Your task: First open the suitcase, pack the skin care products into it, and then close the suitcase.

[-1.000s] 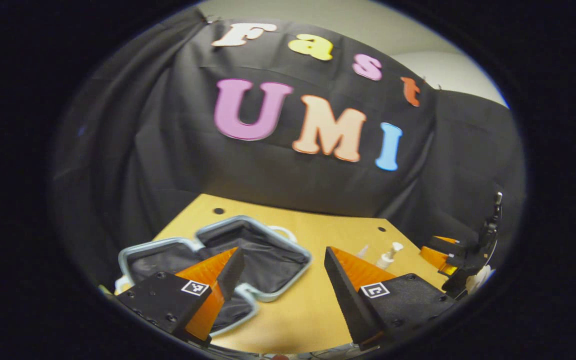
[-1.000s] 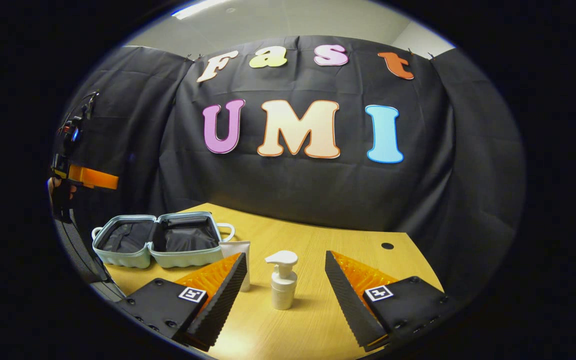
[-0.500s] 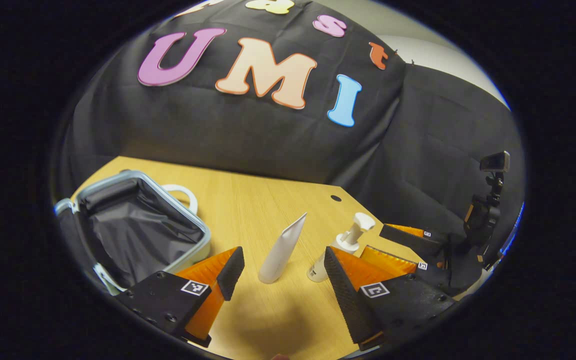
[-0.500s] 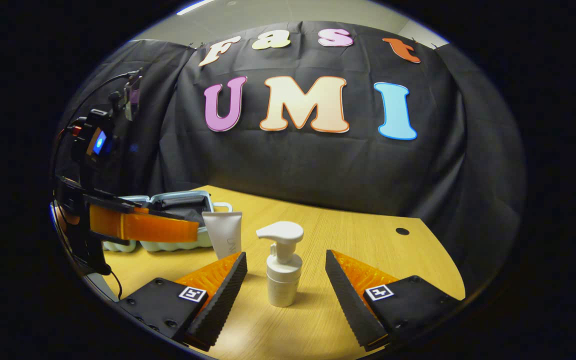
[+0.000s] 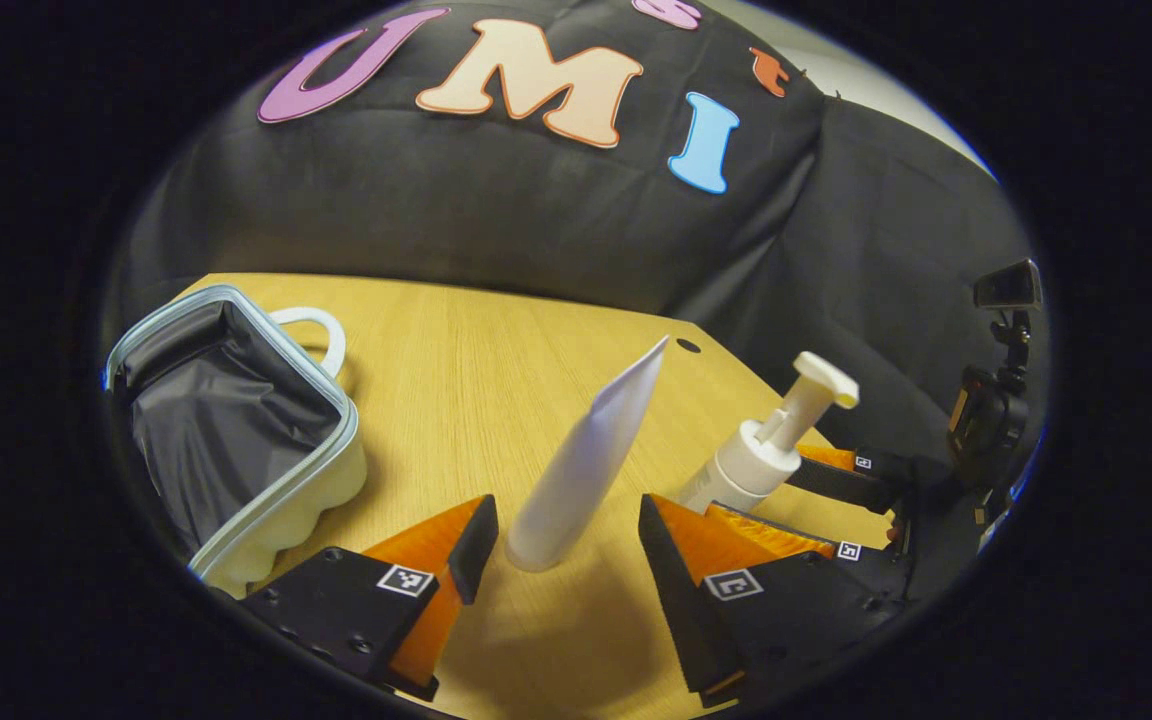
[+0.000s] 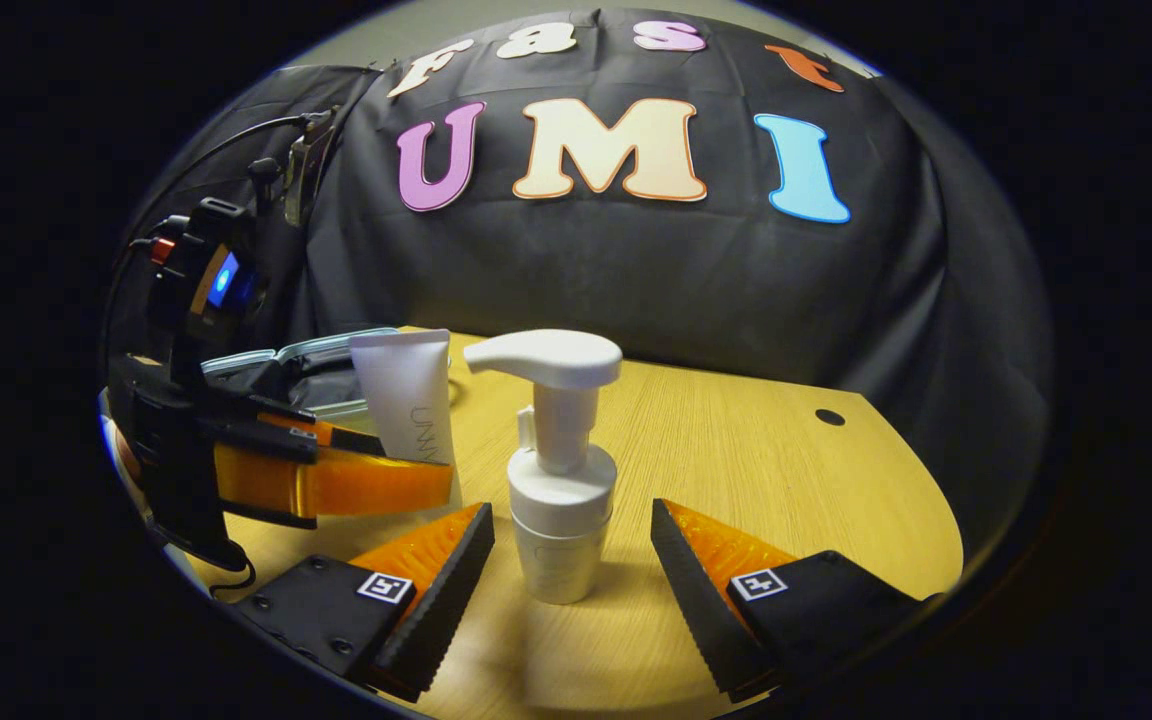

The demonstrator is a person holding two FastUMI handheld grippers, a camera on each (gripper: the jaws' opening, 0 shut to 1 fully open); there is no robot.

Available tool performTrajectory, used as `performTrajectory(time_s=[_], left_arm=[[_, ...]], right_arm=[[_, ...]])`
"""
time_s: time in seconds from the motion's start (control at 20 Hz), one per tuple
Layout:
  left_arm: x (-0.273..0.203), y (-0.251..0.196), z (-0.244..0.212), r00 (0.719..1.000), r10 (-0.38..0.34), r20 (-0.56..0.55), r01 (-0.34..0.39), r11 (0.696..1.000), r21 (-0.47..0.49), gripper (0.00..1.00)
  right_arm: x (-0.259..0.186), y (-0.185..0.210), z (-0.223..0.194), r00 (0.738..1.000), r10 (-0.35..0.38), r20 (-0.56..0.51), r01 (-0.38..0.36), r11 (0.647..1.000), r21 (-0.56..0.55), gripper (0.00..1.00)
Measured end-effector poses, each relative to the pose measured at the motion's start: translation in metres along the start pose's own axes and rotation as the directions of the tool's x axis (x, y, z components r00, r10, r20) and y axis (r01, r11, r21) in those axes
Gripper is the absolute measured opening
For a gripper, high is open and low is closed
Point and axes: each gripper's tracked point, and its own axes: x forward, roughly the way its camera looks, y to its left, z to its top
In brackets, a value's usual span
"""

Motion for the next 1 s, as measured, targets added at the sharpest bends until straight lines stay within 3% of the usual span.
performTrajectory(time_s=[0.05, 0.15, 0.35, 0.45, 0.55, 0.65, 0.8, 0.9, 1.0], left_arm=[[0.004, 0.003, -0.001, 1.000, 0.009, -0.001, -0.009, 1.000, -0.003, 0.75], [0.015, 0.005, 0.000, 1.000, 0.003, -0.001, -0.003, 1.000, -0.004, 0.50], [0.008, 0.006, 0.001, 1.000, -0.010, 0.005, 0.010, 1.000, -0.013, 0.36], [0.000, 0.006, 0.010, 1.000, -0.019, 0.009, 0.019, 1.000, -0.022, 0.36], [-0.013, 0.004, 0.026, 0.999, -0.032, 0.023, 0.033, 0.999, -0.030, 0.36], [-0.032, 0.006, 0.046, 0.999, -0.033, 0.040, 0.034, 0.999, -0.028, 0.39], [-0.061, 0.016, 0.082, 0.997, -0.030, 0.064, 0.032, 0.999, -0.035, 0.36], [-0.084, 0.024, 0.099, 0.996, -0.059, 0.071, 0.066, 0.994, -0.090, 0.35], [-0.106, 0.047, 0.115, 0.996, -0.038, 0.075, 0.049, 0.987, -0.153, 0.38]], right_arm=[[0.004, 0.000, -0.002, 1.000, 0.001, -0.005, -0.001, 1.000, 0.007, 0.99], [0.009, 0.002, -0.006, 1.000, 0.008, -0.017, -0.008, 1.000, 0.011, 0.99], [0.016, 0.004, -0.013, 0.999, 0.019, -0.037, -0.019, 1.000, 0.000, 0.99], [0.017, 0.003, -0.014, 0.999, 0.015, -0.038, -0.015, 1.000, 0.006, 0.96], [0.024, 0.001, -0.014, 0.999, 0.006, -0.044, -0.006, 1.000, 0.017, 0.63], [0.022, 0.001, -0.013, 0.998, 0.013, -0.061, -0.011, 0.999, 0.032, 0.62], [0.018, 0.005, -0.001, 0.997, 0.038, -0.074, -0.035, 0.998, 0.043, 0.60], [0.013, 0.014, 0.017, 0.996, 0.071, -0.062, -0.069, 0.997, 0.037, 0.60], [0.006, 0.025, 0.041, 0.994, 0.102, -0.050, -0.102, 0.995, 0.006, 0.60]])
